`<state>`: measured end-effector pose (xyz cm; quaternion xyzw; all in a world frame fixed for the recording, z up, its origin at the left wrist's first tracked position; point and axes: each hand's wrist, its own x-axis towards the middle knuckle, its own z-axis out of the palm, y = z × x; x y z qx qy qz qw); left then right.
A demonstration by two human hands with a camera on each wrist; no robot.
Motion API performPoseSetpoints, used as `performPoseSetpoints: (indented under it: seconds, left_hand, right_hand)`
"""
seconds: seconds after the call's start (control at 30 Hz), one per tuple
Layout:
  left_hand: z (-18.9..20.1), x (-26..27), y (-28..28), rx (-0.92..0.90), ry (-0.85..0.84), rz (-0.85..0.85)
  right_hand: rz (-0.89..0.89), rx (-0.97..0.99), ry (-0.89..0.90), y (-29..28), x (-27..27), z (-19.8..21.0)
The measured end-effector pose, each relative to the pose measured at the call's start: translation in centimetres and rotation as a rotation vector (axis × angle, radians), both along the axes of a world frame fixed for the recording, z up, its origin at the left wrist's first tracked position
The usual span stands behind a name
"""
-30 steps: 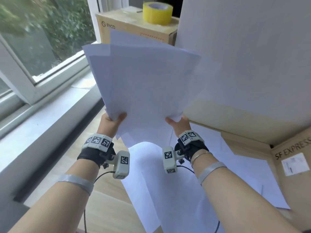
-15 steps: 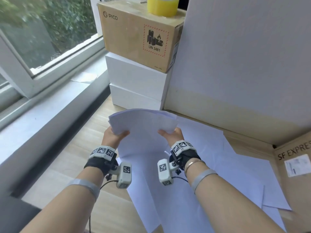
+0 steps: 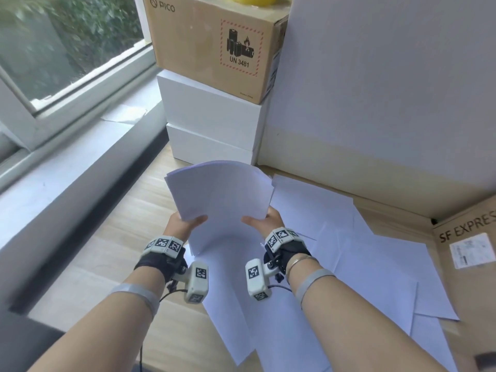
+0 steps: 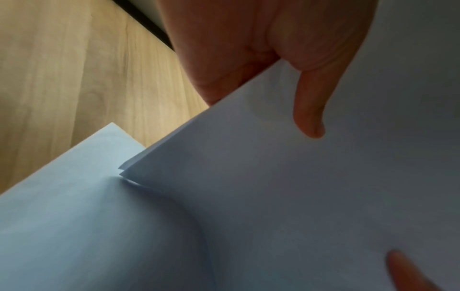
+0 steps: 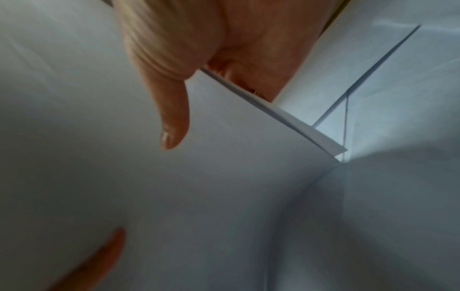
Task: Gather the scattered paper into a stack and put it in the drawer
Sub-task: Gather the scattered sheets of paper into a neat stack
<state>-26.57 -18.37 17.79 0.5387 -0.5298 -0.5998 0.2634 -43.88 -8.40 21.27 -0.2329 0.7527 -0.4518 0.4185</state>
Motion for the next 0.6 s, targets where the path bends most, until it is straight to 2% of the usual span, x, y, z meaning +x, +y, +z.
performPoseSetpoints:
  seconds: [0.13,0.27,0.37,0.5,0.6]
  left_hand:
    - [0.7,-1.3,-0.7,-0.108,-0.130,0.000]
    - [3.0,-2.6,-2.2,-0.234,-0.039,0.043]
    - [3.5,-3.1,-2.7,-0.262,-0.040,0.000]
    - [1.3,-3.6,-1.4,-0.199,-0.168,-0.050]
    - [-1.7,-4.0,0.4,-0.147,-0.242,-0.086]
  right_hand:
    - [-0.084,0.042,0.066,-0.5,-0.7,-1.0]
    - [-0.075,-0.020,0.140,-2.2,-2.1,-0.1]
    - [-0.019,-0.002,0.201,-2.3,-3.5,0.7]
    - [0.021,0.124,0.255,0.1,-5.1,-1.5]
    - [-0.132,0.222,0.157,3.9,-6.3,-4.2]
